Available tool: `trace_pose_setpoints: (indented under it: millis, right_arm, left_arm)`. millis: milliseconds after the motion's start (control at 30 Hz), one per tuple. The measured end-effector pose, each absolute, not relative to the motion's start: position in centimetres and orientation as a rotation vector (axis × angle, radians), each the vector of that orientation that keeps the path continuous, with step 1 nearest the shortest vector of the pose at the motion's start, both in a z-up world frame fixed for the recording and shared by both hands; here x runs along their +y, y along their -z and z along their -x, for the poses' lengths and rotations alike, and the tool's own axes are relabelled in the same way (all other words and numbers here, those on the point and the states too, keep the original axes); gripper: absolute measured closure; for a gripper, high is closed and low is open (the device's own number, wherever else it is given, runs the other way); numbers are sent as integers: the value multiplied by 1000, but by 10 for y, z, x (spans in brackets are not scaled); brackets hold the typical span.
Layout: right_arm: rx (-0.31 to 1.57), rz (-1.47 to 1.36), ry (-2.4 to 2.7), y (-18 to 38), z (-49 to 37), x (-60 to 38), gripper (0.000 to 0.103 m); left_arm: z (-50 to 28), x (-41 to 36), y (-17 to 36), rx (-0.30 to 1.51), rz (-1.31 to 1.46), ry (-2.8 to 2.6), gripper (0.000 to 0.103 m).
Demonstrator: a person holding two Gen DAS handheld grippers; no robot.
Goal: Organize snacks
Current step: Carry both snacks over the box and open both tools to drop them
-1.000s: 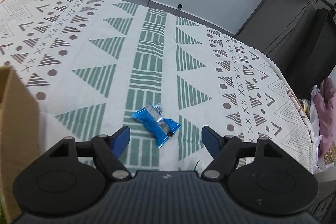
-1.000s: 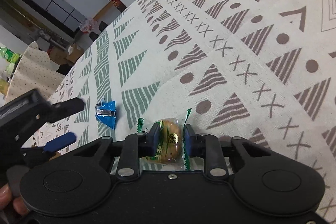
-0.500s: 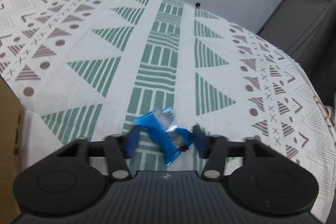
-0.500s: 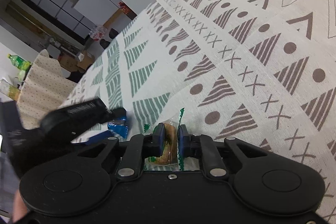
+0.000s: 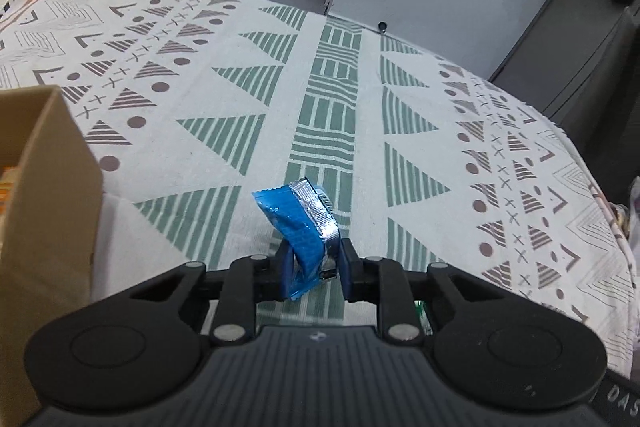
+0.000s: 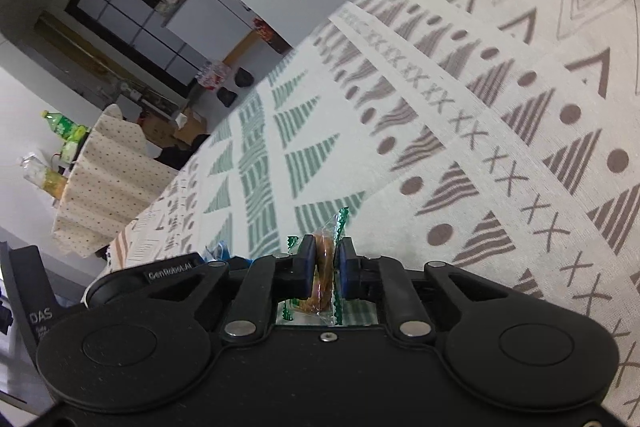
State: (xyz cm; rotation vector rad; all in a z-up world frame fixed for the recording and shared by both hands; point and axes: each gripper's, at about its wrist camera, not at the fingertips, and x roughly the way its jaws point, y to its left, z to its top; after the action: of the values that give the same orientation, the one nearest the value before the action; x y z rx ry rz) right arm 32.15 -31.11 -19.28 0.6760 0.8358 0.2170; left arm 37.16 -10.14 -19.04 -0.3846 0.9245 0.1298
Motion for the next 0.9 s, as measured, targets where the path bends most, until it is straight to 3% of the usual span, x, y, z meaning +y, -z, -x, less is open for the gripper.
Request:
trace_pose_setpoints:
  millis: [900]
  right_arm:
    - [625, -648, -436, 102, -265, -265, 91]
  left_arm:
    - [-252, -47, 99, 778, 378, -210, 81]
